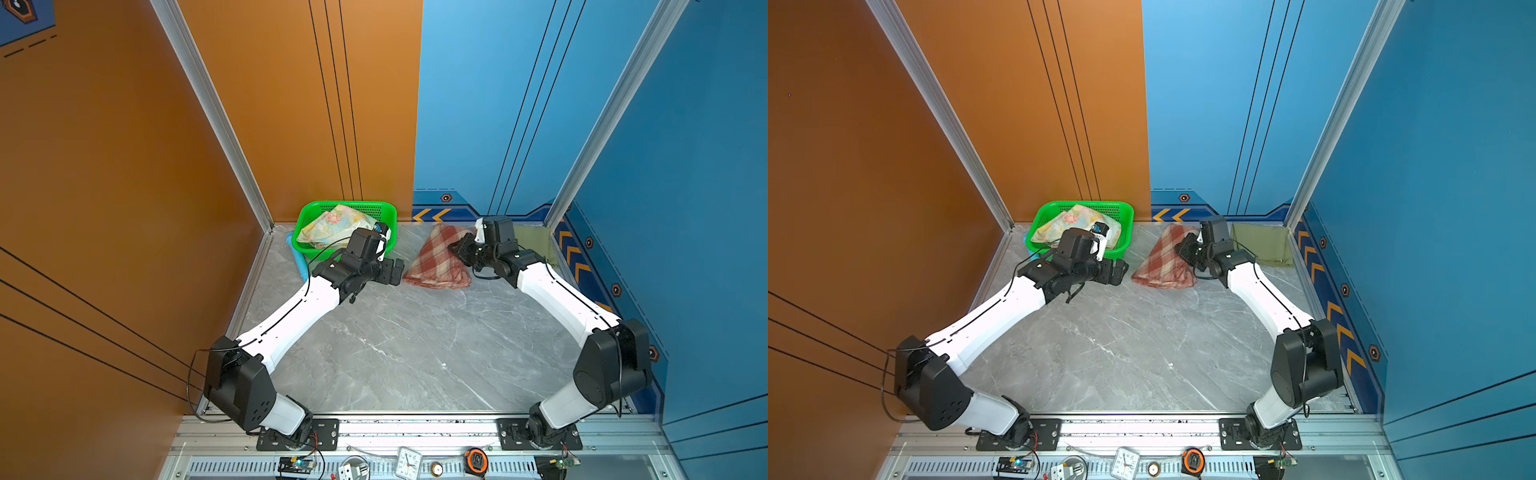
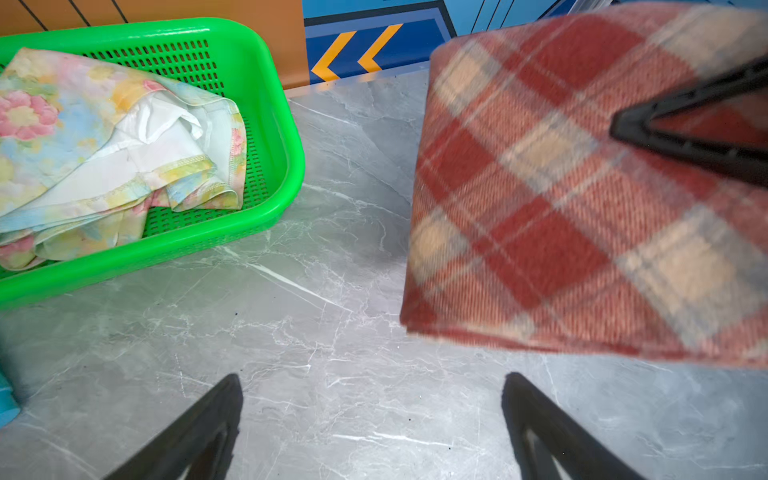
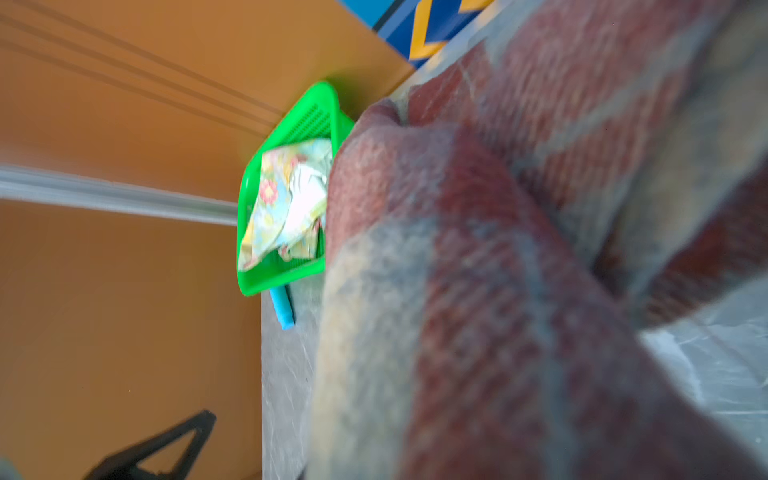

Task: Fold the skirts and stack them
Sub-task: 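Lift the folded plaid skirt with the right gripper while the left gripper withdraws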

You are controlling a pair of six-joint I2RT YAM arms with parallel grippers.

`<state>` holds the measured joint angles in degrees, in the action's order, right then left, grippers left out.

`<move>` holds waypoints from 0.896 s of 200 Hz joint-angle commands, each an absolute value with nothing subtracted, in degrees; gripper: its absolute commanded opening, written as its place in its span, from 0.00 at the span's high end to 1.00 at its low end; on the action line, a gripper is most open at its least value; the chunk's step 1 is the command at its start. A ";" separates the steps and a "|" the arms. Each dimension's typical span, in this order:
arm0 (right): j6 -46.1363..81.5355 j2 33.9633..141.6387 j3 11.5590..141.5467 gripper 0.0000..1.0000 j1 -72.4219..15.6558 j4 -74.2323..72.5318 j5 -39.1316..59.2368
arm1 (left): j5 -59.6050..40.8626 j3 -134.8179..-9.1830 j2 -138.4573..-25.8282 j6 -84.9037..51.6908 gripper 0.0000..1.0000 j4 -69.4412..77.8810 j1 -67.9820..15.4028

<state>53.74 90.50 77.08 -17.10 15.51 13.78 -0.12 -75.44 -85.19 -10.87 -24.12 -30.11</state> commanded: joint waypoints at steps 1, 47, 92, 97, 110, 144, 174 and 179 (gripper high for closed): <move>61.25 88.80 80.85 1.00 -14.19 16.45 3.81 | -3.33 -74.94 -83.72 -10.16 0.02 -24.13 -28.79; 70.02 91.81 86.28 1.00 -9.91 14.87 -11.66 | -5.02 -73.06 -83.13 -9.86 0.02 -23.05 -29.17; 78.18 100.09 93.90 1.00 -6.39 13.95 -20.72 | -7.10 -73.06 -85.41 -9.67 0.02 -22.94 -29.78; 78.78 101.04 94.56 1.00 -5.89 13.48 -21.20 | -7.14 -73.02 -85.41 -9.82 0.02 -22.87 -29.80; 80.50 103.46 96.24 1.00 -4.80 12.94 -22.25 | -8.19 -72.16 -84.92 -9.18 0.02 -21.63 -29.61; 81.23 110.60 102.15 1.00 -2.06 12.22 -23.54 | -10.06 -69.94 -83.58 -8.79 0.02 -18.24 -28.61; 82.49 116.21 106.65 1.00 0.27 10.83 -23.53 | -11.08 -69.71 -84.27 -8.48 0.02 -17.80 -28.28; 82.68 117.32 107.73 1.00 0.63 10.88 -23.36 | -11.16 -69.75 -84.35 -8.46 0.02 -17.77 -28.24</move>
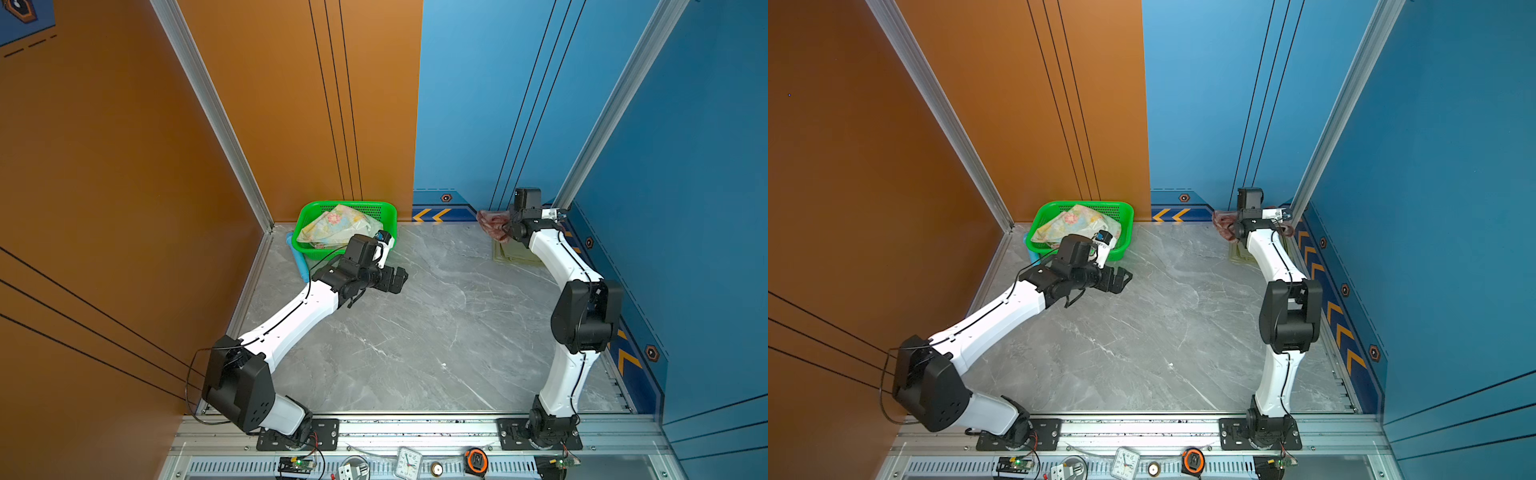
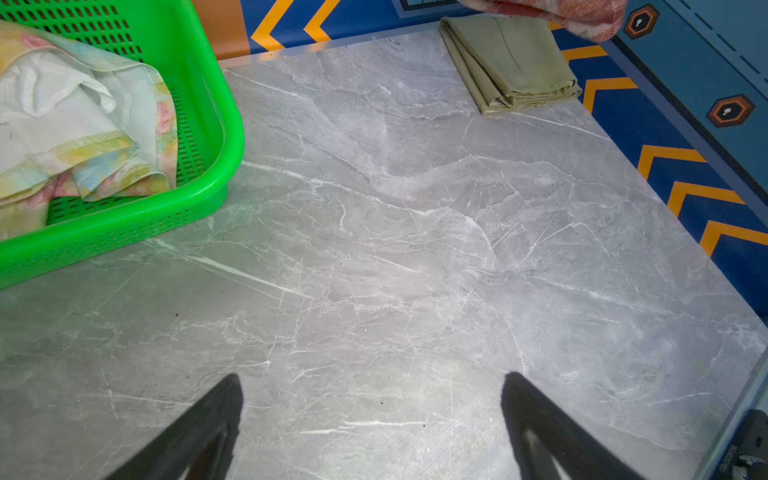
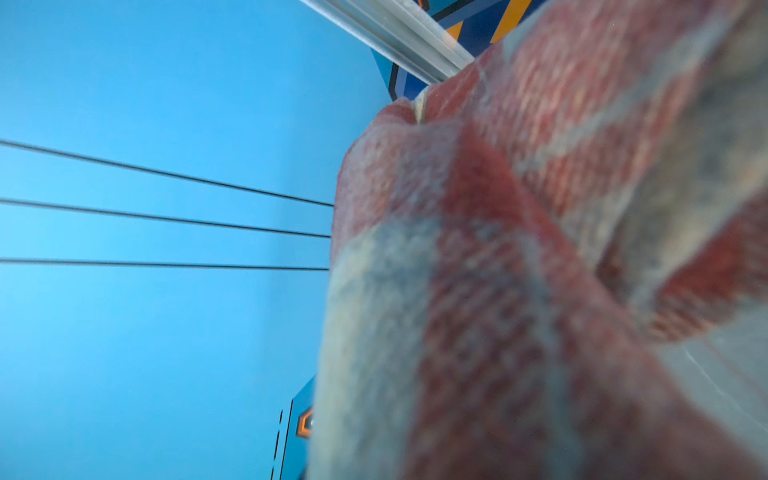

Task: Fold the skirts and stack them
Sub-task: 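Lift the folded plaid skirt with the right gripper while the left gripper withdraws, then place the plaid skirt onto the olive-green skirt with the right gripper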

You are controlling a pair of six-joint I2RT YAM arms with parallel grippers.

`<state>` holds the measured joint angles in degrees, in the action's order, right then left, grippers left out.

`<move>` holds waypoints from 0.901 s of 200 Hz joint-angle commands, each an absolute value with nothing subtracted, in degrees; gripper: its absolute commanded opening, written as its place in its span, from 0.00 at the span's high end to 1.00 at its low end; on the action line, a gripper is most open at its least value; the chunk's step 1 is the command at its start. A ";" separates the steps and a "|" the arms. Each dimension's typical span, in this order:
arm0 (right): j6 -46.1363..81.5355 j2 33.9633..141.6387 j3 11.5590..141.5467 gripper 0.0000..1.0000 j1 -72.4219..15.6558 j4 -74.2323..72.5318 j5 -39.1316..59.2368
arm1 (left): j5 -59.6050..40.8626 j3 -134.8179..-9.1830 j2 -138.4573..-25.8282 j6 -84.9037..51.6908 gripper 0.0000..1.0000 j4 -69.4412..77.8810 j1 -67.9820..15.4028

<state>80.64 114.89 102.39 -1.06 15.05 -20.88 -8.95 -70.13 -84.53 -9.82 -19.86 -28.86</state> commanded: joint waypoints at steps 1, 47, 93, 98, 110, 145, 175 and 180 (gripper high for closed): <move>82.74 117.59 107.88 1.00 0.75 10.85 -23.28 | -11.16 -69.72 -84.36 -8.45 0.02 -17.76 -28.27; 83.61 128.89 118.90 1.00 3.19 11.02 -21.59 | -11.88 -69.88 -86.19 -8.61 0.02 -17.56 -27.62; 84.21 137.55 128.76 1.00 4.38 14.79 -21.05 | -12.53 -70.37 -87.90 -9.14 0.02 -17.51 -26.55; 84.61 137.83 128.57 1.00 4.46 14.93 -20.99 | -12.61 -70.44 -88.12 -9.18 0.02 -17.57 -26.47; 85.39 137.99 127.11 1.00 4.48 15.15 -20.49 | -13.02 -70.61 -88.57 -9.47 0.02 -17.58 -26.14; 86.51 135.87 118.80 1.00 4.56 16.38 -20.59 | -14.73 -71.39 -89.91 -10.93 0.02 -17.24 -24.94; 86.18 134.69 114.56 0.69 4.97 22.94 -19.79 | -15.76 -71.72 -90.61 -12.26 0.02 -16.95 -23.99; 85.97 134.42 114.25 0.60 5.13 24.44 -19.46 | -15.54 -71.69 -90.60 -12.30 0.02 -16.95 -23.86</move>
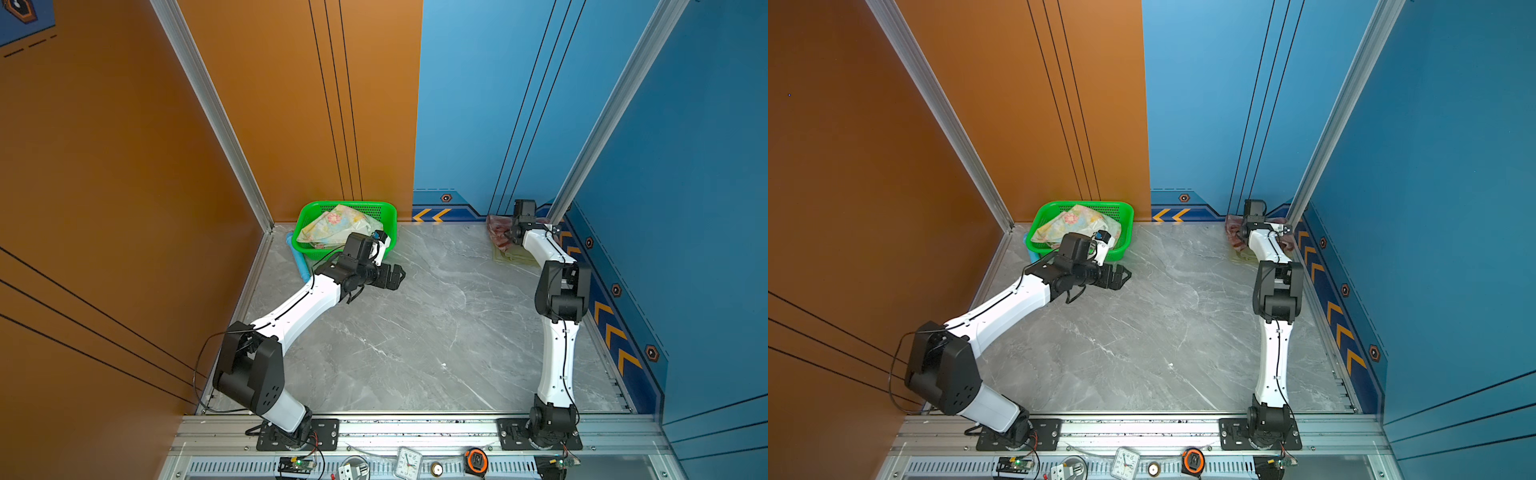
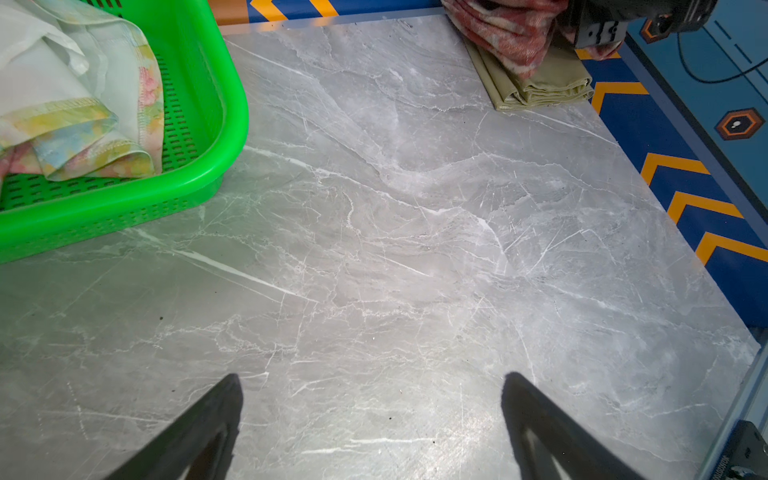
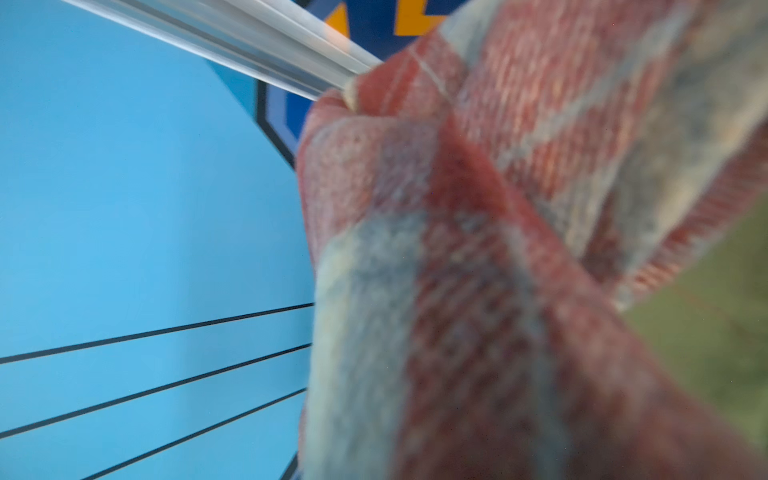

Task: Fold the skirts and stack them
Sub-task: 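Place the plaid skirt onto the olive-green skirt with the right gripper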

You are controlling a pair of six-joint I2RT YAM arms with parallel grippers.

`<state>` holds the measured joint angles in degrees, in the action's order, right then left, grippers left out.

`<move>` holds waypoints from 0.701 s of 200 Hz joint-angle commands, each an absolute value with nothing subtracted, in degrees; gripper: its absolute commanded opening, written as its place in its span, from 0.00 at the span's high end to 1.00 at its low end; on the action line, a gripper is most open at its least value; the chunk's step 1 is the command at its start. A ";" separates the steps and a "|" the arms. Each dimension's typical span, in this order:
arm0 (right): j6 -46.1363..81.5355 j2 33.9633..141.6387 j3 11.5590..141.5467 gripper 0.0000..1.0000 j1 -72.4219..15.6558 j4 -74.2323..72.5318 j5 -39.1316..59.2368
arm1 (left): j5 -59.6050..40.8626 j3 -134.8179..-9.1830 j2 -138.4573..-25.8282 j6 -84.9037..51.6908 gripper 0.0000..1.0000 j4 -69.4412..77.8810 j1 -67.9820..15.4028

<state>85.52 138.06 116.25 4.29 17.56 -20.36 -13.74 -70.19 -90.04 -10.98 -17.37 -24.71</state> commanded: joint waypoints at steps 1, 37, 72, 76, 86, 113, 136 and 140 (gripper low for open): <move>85.88 134.36 114.21 0.58 5.16 24.70 -19.31 | -15.50 -71.71 -90.61 -12.26 0.02 -16.96 -23.89; 79.99 129.37 111.92 0.20 6.48 32.26 -17.08 | -13.28 -71.47 -90.39 -12.10 0.02 -17.46 -23.91; 74.39 122.89 109.62 0.05 8.29 41.48 -14.10 | -11.28 -72.46 -90.89 -13.11 0.02 -19.05 -23.82; 73.52 121.85 108.58 0.05 8.49 41.57 -13.64 | -11.07 -72.50 -90.87 -13.22 0.02 -19.11 -23.80; 70.84 119.25 105.40 0.04 8.65 41.50 -13.50 | -10.10 -72.46 -90.74 -13.27 0.02 -19.32 -23.90; 59.04 110.76 96.21 0.00 7.47 38.96 -13.49 | -4.12 -72.79 -89.88 -14.00 0.02 -21.19 -23.58; 50.01 103.60 87.43 0.00 5.76 35.38 -12.32 | 0.21 -72.50 -87.93 -14.67 0.02 -21.11 -23.03; 48.77 102.03 86.03 0.00 5.36 34.71 -12.10 | 1.10 -72.34 -87.67 -15.18 0.02 -21.14 -22.90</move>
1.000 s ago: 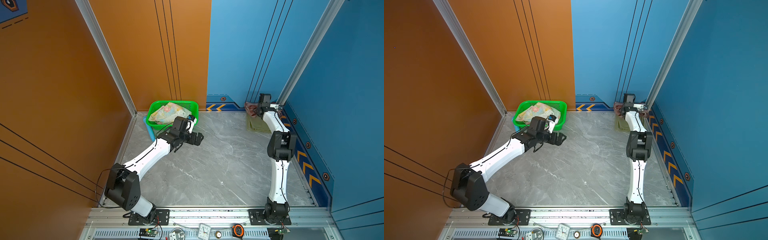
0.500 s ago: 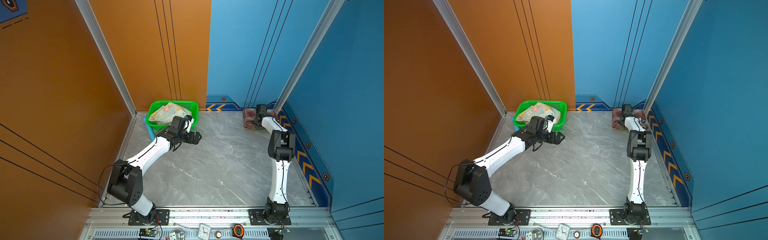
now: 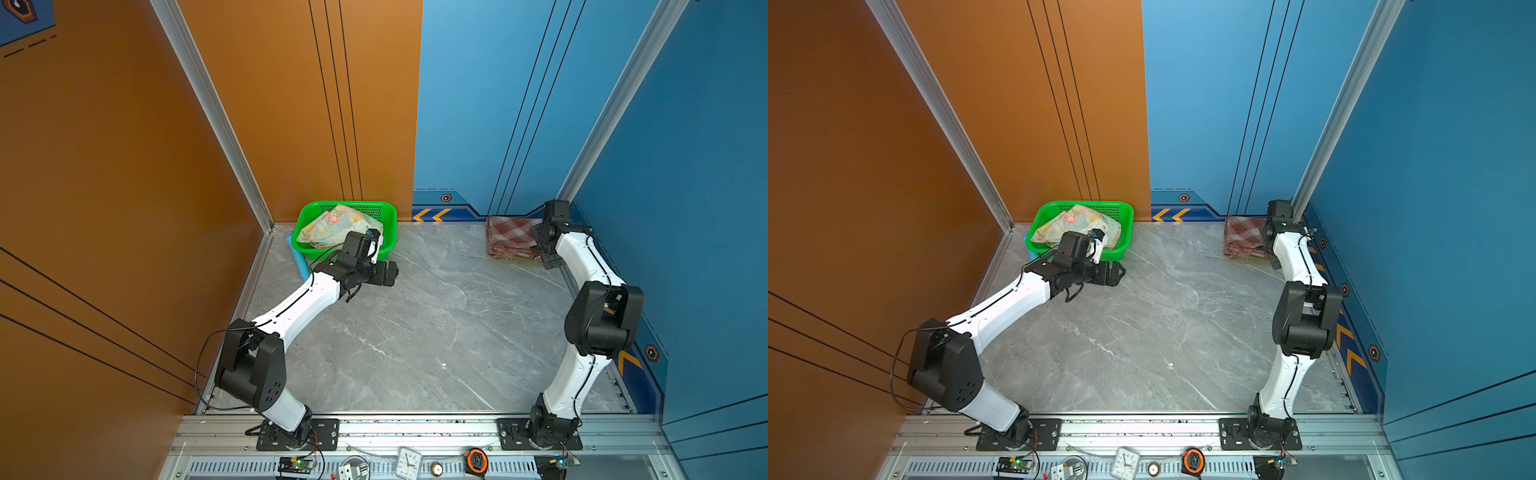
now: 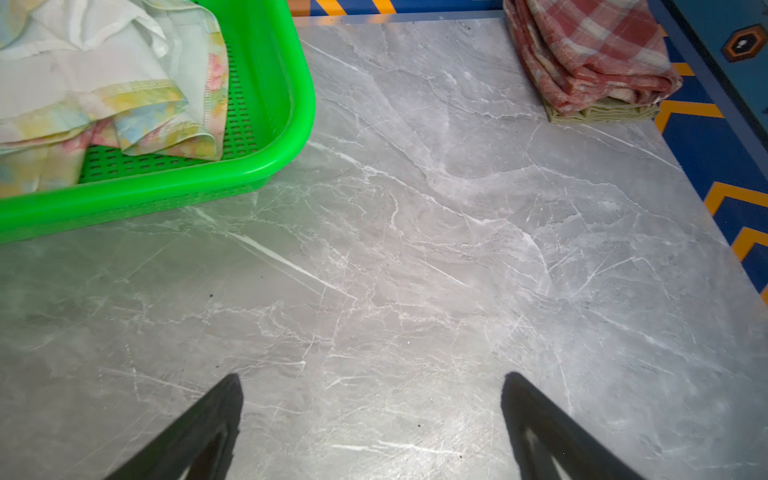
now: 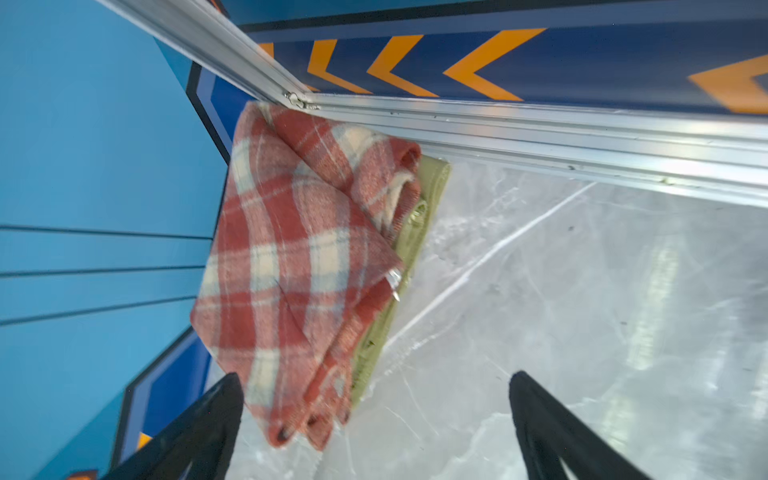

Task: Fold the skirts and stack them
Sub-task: 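Place the plaid skirt onto the olive-green skirt with the right gripper, then grasp the floral skirt in the basket with the left gripper while the right withdraws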

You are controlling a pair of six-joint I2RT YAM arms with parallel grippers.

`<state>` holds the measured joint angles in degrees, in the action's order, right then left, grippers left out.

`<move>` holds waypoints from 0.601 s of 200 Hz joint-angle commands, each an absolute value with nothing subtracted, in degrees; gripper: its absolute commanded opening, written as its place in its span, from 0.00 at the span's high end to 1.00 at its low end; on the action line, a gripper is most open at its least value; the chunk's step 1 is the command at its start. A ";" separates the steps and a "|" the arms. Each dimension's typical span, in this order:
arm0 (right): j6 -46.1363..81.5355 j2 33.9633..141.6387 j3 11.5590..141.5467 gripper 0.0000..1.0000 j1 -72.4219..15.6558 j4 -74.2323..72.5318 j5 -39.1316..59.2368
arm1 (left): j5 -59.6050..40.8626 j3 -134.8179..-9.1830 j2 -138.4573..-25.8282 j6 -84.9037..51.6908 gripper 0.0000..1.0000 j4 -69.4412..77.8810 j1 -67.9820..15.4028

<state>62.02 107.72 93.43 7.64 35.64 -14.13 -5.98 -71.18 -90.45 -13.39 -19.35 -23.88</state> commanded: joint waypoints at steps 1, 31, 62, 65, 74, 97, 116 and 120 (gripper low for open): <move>48.47 101.60 85.69 0.00 5.27 34.54 -11.94 | 1.25 -72.34 -87.60 -15.32 0.02 -21.16 -22.83; 40.00 88.83 73.73 0.00 0.06 27.91 -10.48 | 7.54 -75.91 -86.63 -18.54 0.02 -25.82 -22.04; 31.75 79.79 65.96 0.00 -10.96 23.42 -12.99 | 11.77 -84.07 -88.61 -19.92 0.02 -33.48 -19.34; 30.97 79.26 65.46 0.00 -12.18 23.23 -13.01 | 11.71 -85.01 -88.97 -20.21 0.02 -34.20 -18.83; 28.83 78.19 64.58 0.00 -15.59 23.32 -14.06 | 12.01 -88.06 -90.57 -21.17 0.02 -36.61 -17.23; 23.97 76.71 63.26 0.00 -23.45 23.59 -16.29 | 13.93 -95.49 -94.96 -22.15 0.02 -41.16 -13.68; 20.42 76.13 62.69 0.00 -28.34 23.65 -16.55 | 16.00 -102.14 -100.27 -21.81 0.02 -45.73 -11.27; 19.97 76.04 62.61 0.00 -29.25 23.58 -17.06 | 16.64 -103.42 -101.42 -21.78 0.02 -46.69 -10.76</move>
<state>27.46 77.08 64.12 -25.04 24.25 -13.74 11.84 -97.43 -95.04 -20.86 -37.12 -13.30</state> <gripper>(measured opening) 0.999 0.979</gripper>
